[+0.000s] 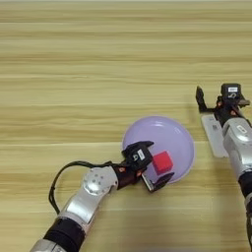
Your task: Move the objects on the table
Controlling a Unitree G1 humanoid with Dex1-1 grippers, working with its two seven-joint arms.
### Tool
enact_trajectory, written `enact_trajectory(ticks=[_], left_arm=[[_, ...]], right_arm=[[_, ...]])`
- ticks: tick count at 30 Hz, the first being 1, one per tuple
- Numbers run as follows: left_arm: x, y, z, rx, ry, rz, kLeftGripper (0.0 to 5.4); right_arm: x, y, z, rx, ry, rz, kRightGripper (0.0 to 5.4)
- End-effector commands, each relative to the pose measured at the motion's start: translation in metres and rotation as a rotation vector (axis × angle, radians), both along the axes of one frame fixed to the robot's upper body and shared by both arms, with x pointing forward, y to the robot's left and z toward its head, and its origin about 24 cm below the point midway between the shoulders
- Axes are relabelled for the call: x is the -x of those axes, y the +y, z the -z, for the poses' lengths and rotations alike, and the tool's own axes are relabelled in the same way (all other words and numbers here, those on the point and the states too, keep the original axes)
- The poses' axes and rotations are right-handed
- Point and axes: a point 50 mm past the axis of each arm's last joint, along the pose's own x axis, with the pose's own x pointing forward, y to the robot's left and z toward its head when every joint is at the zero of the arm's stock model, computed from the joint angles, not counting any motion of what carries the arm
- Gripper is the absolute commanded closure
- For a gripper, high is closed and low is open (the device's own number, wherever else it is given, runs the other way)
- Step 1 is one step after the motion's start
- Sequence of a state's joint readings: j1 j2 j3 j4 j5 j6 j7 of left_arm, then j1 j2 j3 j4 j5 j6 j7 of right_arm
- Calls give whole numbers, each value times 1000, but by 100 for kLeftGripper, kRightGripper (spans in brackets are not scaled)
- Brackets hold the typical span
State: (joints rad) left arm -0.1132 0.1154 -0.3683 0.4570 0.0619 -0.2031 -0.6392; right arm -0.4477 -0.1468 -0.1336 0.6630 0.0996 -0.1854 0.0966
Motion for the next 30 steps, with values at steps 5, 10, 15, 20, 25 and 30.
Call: enact_trajectory(ticks=[5, 10, 15, 20, 25, 30], left_arm=[[-3, 0, 5, -43, 15, -12, 1], [-3, 1, 6, -45, 16, -12, 1], [-3, 1, 6, -45, 17, -11, 1], [-2, 1, 7, -47, 19, -9, 1], [-2, 0, 7, -50, 21, -9, 22], [-2, 0, 8, -53, 22, -6, 57]], right_arm=[[-4, 3, -6, -2, -15, -10, 0], [-4, 3, -6, -3, -15, -10, 0], [-4, 4, -6, -3, -16, -10, 0], [-4, 4, -6, -3, -17, -10, 0], [-4, 3, -6, -3, -17, -10, 0], [-4, 3, -6, -3, -18, -10, 0]])
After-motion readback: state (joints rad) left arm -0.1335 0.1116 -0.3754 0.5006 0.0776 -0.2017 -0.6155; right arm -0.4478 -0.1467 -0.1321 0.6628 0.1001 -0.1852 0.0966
